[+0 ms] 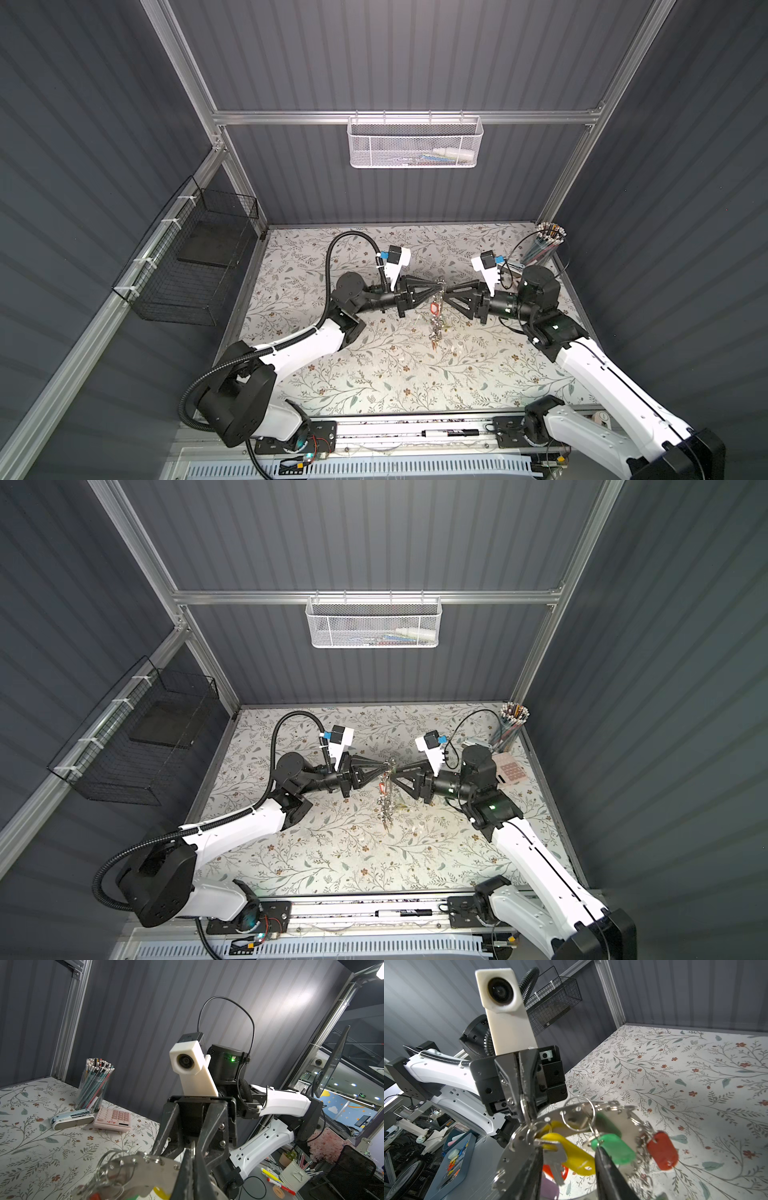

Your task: Put the keys on the keyring

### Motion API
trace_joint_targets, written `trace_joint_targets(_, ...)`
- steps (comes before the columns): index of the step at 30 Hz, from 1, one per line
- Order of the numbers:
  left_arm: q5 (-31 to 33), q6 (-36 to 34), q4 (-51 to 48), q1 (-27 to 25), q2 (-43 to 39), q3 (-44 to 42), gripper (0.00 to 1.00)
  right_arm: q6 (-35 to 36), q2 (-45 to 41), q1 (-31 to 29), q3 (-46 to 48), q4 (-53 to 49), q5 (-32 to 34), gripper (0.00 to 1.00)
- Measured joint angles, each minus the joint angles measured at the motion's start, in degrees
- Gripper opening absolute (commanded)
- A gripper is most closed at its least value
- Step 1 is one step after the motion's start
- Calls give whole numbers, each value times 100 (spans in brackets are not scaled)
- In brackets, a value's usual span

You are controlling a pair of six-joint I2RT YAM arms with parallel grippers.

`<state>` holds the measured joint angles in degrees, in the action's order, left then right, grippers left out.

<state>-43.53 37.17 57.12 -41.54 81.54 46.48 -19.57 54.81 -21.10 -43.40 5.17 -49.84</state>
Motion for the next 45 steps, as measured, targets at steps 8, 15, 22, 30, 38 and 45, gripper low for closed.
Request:
trace_joint_targets(8, -2, 61, 138, 0, 33, 0, 0, -332, -444, 125, 74, 570, -210, 45)
trace_joint_targets(15, -2, 151, 326, 0, 74, -7, 0, -575, -63, 136, 70, 811, -348, 40)
trace_joint_targets(22, -2, 168, 363, 0, 74, -28, 0, -833, 120, 122, 63, 1178, -584, 36)
trace_joint_targets(30, -2, 168, 382, 0, 101, -28, 0, -957, 240, 50, 57, 1405, -699, 21)
trace_joint_targets(38, -7, 173, 393, 15, 144, -28, 0, -1014, 334, 0, 52, 1506, -726, 2)
trace_joint_targets(45, -7, 162, 367, 22, 142, -28, 0, -992, 354, 0, 52, 1532, -715, 0)
